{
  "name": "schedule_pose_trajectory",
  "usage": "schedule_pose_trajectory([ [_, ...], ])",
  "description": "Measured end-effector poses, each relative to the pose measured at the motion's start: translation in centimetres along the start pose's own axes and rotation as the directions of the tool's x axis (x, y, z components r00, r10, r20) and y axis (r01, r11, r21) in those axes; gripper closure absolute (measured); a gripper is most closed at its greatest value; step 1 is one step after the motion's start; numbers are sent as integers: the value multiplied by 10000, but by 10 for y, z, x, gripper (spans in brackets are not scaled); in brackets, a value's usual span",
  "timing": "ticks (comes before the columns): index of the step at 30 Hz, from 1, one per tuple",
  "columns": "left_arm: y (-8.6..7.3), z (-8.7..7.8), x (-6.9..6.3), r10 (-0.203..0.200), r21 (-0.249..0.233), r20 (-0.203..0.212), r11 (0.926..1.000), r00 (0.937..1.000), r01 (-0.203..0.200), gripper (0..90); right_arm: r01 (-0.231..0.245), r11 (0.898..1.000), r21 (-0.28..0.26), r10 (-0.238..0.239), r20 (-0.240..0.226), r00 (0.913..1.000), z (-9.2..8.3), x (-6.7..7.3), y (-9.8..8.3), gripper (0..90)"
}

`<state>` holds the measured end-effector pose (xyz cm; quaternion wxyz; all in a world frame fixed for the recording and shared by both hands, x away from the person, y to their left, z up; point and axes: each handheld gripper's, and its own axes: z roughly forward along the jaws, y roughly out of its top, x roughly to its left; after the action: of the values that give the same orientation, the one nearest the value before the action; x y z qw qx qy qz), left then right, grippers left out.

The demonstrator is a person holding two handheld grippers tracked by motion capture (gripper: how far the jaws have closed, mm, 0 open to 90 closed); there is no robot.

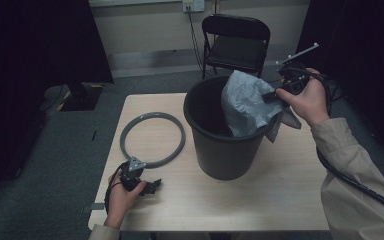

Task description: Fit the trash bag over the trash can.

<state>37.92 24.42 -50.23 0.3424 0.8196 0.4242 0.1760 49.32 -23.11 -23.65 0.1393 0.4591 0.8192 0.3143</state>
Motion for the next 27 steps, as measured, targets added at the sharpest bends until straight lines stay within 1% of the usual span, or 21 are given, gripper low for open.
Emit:
schedule_pose_trajectory([
  [2, 0, 0, 0, -19, -2, 19, 10000, 10000, 19, 0, 17, 9998, -216, -15, 73, 10000, -6, 0, 2, 714],
  [4, 0, 0, 0, -19, -2, 20, 10000, 10000, 19, 0, 3, 9991, -429, 1, 93, 10000, -10, 1, 4, 731],
  [5, 0, 0, 0, -25, -2, 26, 10000, 10000, 25, 0, 87, 9978, -653, -76, 161, 9998, -14, 2, 5, 771],
  [6, 0, 0, 0, -18, -1, 23, 10000, 10000, 18, 0, 295, 9969, -733, -270, 345, 9990, -16, 4, 6, 787],
  [7, 0, 0, 0, 6, 3, -1, 10000, 10000, -6, 0, 434, 9964, -722, -403, 434, 9982, -18, 6, 8, 806],
  [8, 0, 0, 0, -15, -3, 16, 10000, 10000, 15, 0, 528, 9961, -709, -498, 430, 9978, -19, 9, 9, 846],
  [9, 0, 0, 0, -26, -2, 29, 10000, 10000, 26, 0, 606, 9954, -746, -574, 445, 9974, -21, 11, 10, 858],
  [13, 0, 0, 0, -14, -1, 17, 10000, 10000, 14, 0, 731, 9898, -1222, -704, 260, 9972, -26, 20, 16, 867],
  [15, 0, 0, 0, -3, 3, 15, 10000, 10000, 3, 0, 922, 9862, -1379, -936, -35, 9956, -27, 27, 20, 867],
  [16, 0, 0, 0, -14, -1, 19, 10000, 10000, 14, 0, 939, 9850, -1446, -976, -182, 9951, -26, 31, 21, 870],
  [19, 0, 0, 0, -13, -3, 17, 10000, 10000, 13, 0, 1144, 9833, -1417, -1253, -705, 9896, -18, 45, 24, 873],
  [20, 0, 0, 0, -14, -1, 18, 10000, 10000, 14, 0, 1183, 9844, -1303, -1308, -918, 9871, -14, 49, 24, 873],
  [22, 0, 0, 0, -13, -4, 14, 10000, 10000, 13, 0, 1303, 9853, -1104, -1433, -1188, 9825, -3, 56, 24, 872],
  [23, 0, 0, 0, -15, -4, 16, 10000, 10000, 15, 0, 1297, 9875, -892, -1414, -1405, 9799, 6, 60, 22, 870],
  [25, 0, 0, 0, -25, -1, 29, 10000, 10000, 25, 0, 1285, 9903, -537, -1359, -1698, 9761, 17, 65, 20, 862],
  [27, 0, 0, 0, -19, -31, 0, 10000, 10000, 19, 0, 1425, 9897, -157, -1431, -1741, 9743, 29, 69, 18, 798],
])
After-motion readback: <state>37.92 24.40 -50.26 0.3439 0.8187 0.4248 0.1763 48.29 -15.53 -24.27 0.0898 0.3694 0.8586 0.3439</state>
